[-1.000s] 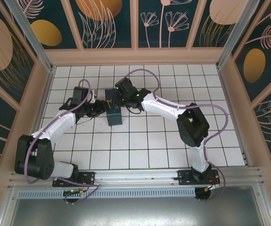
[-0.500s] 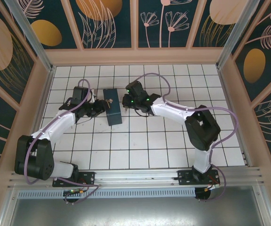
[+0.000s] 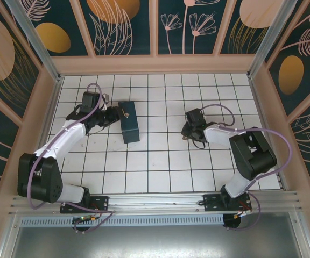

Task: Unlock the padlock with the key

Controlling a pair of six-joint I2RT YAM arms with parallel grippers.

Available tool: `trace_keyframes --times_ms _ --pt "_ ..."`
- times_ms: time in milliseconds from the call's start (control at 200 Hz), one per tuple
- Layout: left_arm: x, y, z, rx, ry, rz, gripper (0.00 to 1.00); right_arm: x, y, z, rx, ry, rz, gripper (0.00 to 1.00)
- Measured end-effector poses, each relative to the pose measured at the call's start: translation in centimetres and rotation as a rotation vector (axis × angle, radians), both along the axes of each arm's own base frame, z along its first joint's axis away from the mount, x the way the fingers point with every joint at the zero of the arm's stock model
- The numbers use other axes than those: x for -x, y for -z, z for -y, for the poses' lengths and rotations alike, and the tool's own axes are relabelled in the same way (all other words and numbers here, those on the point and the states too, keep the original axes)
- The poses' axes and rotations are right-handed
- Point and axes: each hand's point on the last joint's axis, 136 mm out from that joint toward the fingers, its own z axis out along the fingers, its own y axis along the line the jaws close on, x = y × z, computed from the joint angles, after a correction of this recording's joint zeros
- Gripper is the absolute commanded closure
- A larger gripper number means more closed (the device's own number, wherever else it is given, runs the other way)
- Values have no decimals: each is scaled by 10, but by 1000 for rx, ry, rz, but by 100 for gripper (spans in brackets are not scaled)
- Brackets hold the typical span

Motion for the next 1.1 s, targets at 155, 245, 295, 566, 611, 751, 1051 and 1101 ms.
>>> trace_keyframes --times_ms 155,245,295,566,611,751,1051,1101 --pt "-3 8 -2 -8 -8 -21 57 -6 -16 21 59 18 31 46" --pt "-5 11 -1 -10 -8 -28 57 -20 -43 9 51 -21 86 49" --pt "-7 10 -1 -10 -8 -28 57 -31 -63 -9 23 -71 137 62" --pt "-14 3 7 42 13 -7 58 -44 -90 -188 -333 -442 240 100" --pt "-14 2 8 49 16 -7 58 -36 -72 -206 -370 -483 198 100" --pt "-15 3 10 61 19 -9 58 -15 -27 -235 -439 -534 77 100" --pt "-20 2 8 85 2 10 58 -6 -28 -276 -583 -573 55 100" --pt "-23 0 8 95 -1 22 58 -8 -28 -282 -598 -571 56 100"
